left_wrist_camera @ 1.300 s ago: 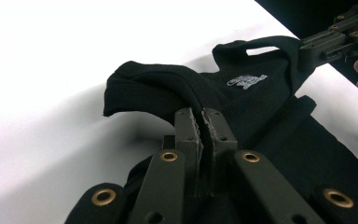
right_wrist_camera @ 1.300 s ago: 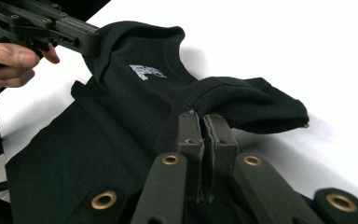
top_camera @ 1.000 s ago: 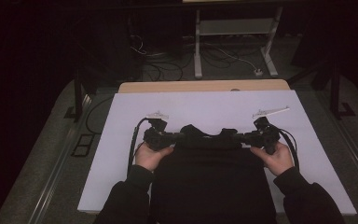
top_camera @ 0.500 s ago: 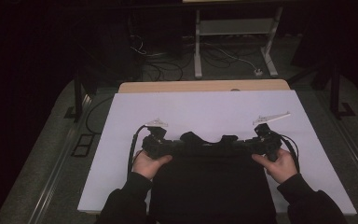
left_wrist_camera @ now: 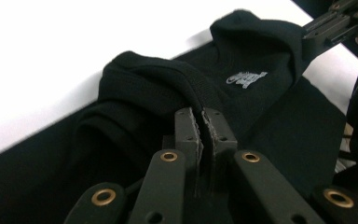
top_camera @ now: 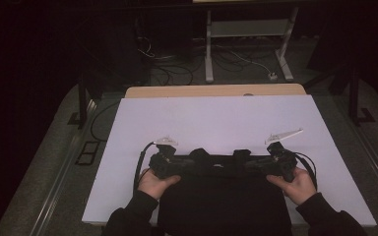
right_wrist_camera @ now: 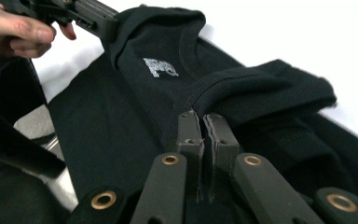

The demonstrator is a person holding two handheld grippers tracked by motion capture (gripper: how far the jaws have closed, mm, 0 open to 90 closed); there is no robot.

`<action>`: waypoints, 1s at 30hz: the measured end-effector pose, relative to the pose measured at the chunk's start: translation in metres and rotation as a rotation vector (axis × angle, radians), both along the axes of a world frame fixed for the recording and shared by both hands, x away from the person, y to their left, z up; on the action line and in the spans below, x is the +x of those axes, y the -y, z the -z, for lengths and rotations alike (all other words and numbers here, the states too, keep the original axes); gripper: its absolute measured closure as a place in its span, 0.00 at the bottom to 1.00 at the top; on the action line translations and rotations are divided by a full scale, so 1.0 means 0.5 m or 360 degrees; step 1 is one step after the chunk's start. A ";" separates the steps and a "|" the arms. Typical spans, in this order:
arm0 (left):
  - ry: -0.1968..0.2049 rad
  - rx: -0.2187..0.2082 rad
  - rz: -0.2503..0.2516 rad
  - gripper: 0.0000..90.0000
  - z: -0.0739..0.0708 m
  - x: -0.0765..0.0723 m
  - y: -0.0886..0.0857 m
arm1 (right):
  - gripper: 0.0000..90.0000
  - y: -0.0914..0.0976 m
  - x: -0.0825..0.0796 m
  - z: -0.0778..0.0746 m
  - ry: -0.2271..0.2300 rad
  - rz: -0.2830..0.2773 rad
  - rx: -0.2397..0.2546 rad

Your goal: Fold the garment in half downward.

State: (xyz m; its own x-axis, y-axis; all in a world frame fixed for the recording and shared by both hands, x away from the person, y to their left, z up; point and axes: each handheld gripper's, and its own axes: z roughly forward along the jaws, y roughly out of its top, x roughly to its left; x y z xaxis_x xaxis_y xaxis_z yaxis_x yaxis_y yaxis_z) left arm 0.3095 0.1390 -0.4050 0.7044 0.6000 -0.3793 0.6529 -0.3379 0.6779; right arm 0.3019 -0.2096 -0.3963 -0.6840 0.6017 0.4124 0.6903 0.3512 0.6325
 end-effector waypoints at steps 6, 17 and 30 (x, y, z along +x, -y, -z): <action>-0.0018 0.0018 0.0029 0.94 0.005 -0.015 0.001 | 0.94 0.002 -0.015 0.011 -0.0050 -0.0033 -0.0009; -0.0068 0.0076 0.0077 0.94 0.024 -0.039 0.008 | 0.94 -0.001 -0.037 0.036 -0.0142 -0.0099 -0.0042; -0.0106 0.0084 0.0120 0.94 0.026 -0.064 0.007 | 0.94 0.001 -0.052 0.045 -0.0181 -0.0126 -0.0040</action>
